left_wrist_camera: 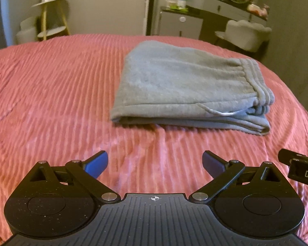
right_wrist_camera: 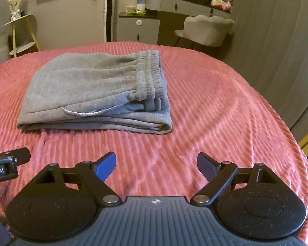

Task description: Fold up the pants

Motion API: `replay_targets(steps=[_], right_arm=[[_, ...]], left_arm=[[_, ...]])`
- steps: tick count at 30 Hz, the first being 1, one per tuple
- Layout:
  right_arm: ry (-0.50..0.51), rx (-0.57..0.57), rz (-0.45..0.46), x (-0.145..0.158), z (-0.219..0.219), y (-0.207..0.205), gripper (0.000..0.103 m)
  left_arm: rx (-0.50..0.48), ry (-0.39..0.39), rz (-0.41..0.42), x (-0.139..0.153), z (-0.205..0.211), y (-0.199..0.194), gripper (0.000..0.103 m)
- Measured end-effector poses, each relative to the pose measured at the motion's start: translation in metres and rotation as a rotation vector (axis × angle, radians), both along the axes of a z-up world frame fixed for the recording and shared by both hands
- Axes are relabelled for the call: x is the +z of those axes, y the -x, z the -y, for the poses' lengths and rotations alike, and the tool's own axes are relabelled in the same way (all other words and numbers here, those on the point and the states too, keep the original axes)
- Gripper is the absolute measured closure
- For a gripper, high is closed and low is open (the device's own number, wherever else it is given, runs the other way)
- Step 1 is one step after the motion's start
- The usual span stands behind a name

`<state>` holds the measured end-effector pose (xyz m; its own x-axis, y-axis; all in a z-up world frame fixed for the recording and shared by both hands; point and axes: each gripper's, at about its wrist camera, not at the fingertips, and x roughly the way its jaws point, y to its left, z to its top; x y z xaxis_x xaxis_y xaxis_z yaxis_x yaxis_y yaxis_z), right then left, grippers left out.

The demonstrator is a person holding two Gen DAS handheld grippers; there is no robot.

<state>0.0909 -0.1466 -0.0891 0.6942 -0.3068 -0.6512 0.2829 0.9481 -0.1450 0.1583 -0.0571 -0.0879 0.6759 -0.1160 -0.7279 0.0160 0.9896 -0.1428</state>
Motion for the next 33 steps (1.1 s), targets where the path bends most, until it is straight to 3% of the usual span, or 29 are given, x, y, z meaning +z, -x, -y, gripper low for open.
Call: replay_targets(steps=[5, 14, 18, 26, 29, 33], right_arm=[[-0.006, 0.019, 0.01, 0.006, -0.004, -0.004, 0.017], [0.016, 0.068, -0.002, 0.01, -0.017, -0.027, 0.016], [0.003, 0.093, -0.025, 0.002, -0.02, -0.039, 0.016], [-0.022, 0.129, -0.088, -0.023, -0.017, -0.048, 0.016], [-0.065, 0.133, -0.082, -0.024, -0.014, -0.047, 0.016], [-0.024, 0.13, -0.073, -0.026, -0.015, -0.044, 0.016]], left_arm=[[0.008, -0.008, -0.03, -0.001, 0.001, -0.006, 0.002], [-0.042, -0.143, -0.006, -0.002, 0.023, -0.023, 0.002], [-0.072, -0.097, -0.074, -0.017, 0.021, -0.035, 0.002], [-0.041, -0.029, -0.161, -0.034, 0.015, -0.046, 0.002], [-0.03, -0.032, -0.168, -0.036, 0.015, -0.047, 0.002], [-0.004, -0.038, -0.169, -0.037, 0.012, -0.049, 0.002]])
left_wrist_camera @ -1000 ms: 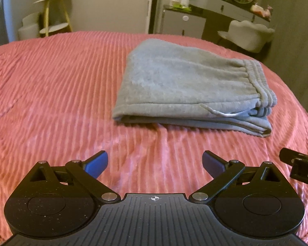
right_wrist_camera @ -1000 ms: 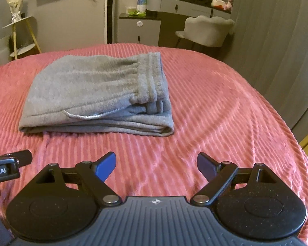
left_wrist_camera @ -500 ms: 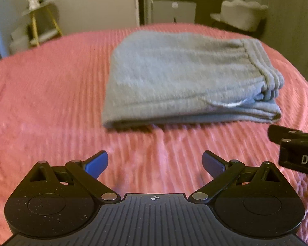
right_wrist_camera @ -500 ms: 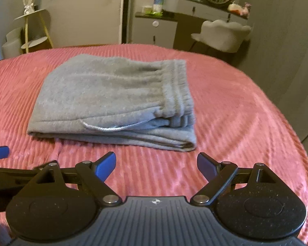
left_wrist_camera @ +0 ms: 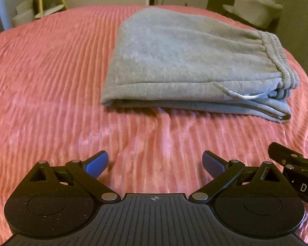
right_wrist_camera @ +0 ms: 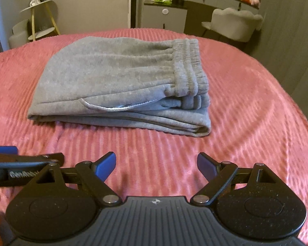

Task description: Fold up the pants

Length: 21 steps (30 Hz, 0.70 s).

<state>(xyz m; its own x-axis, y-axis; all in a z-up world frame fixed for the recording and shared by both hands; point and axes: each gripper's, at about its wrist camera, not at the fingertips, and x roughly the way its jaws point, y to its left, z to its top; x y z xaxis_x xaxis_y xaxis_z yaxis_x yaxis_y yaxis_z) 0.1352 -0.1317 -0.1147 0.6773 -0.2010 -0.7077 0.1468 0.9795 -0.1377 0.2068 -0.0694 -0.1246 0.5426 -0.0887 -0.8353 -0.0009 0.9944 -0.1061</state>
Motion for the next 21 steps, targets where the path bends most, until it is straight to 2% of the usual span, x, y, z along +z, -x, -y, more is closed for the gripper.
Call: replay_targets(steps=[8, 21], right_arm=[[0.015, -0.022, -0.006, -0.003, 0.006, 0.003, 0.017], [-0.012, -0.058, 0.011, 0.003, 0.011, 0.008, 0.017]], left_arm=[[0.018, -0.007, 0.011, 0.001, -0.002, 0.001, 0.002], [-0.031, -0.057, 0.043, 0.003, 0.009, 0.008, 0.002]])
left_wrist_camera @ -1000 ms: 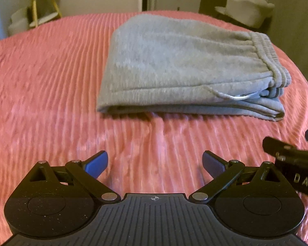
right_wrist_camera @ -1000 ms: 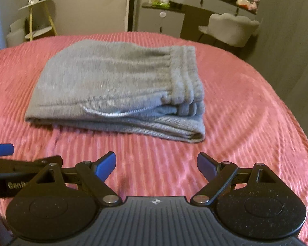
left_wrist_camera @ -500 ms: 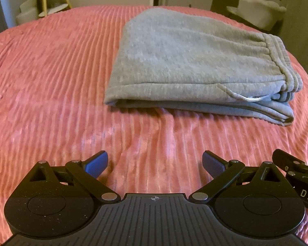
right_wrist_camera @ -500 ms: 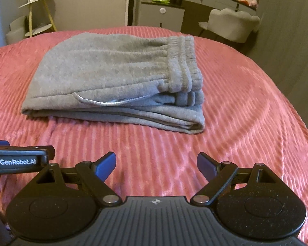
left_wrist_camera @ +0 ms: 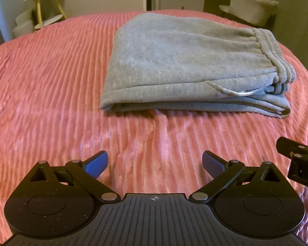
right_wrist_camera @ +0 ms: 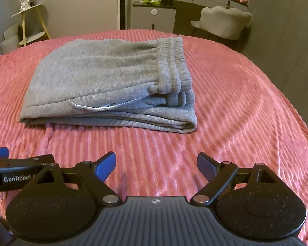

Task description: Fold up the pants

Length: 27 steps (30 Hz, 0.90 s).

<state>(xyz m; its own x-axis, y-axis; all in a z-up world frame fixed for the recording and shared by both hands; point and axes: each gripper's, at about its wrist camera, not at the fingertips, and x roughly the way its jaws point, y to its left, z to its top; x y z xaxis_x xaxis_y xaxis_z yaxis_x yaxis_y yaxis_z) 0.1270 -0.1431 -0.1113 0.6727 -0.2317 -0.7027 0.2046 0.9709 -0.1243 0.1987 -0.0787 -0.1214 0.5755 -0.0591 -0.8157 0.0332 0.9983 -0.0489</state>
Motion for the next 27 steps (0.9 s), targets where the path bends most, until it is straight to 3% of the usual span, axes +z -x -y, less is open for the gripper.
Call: replay_targets(steps=[27], right_arm=[[-0.001, 0.005, -0.004, -0.0008, 0.0004, 0.0008, 0.016]], left_arm=[[-0.026, -0.014, 0.003, -0.0022, 0.0037, 0.0012, 0.002]])
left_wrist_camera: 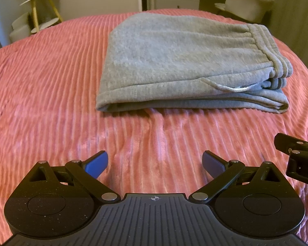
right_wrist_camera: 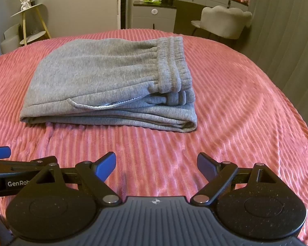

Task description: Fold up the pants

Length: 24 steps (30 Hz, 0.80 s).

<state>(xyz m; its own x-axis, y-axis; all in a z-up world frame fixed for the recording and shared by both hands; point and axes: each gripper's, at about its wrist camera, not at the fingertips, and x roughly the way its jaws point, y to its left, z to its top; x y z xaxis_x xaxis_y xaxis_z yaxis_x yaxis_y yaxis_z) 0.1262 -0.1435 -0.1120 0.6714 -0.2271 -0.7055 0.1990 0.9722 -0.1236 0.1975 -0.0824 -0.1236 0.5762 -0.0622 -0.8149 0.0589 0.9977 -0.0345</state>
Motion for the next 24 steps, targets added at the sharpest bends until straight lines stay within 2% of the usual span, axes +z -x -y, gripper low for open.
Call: replay_targets(steps=[24], right_arm=[[-0.001, -0.001, -0.003, -0.0002, 0.0013, 0.0009, 0.016]], left_arm=[[-0.003, -0.008, -0.006, -0.0023, 0.0024, 0.0003, 0.002]])
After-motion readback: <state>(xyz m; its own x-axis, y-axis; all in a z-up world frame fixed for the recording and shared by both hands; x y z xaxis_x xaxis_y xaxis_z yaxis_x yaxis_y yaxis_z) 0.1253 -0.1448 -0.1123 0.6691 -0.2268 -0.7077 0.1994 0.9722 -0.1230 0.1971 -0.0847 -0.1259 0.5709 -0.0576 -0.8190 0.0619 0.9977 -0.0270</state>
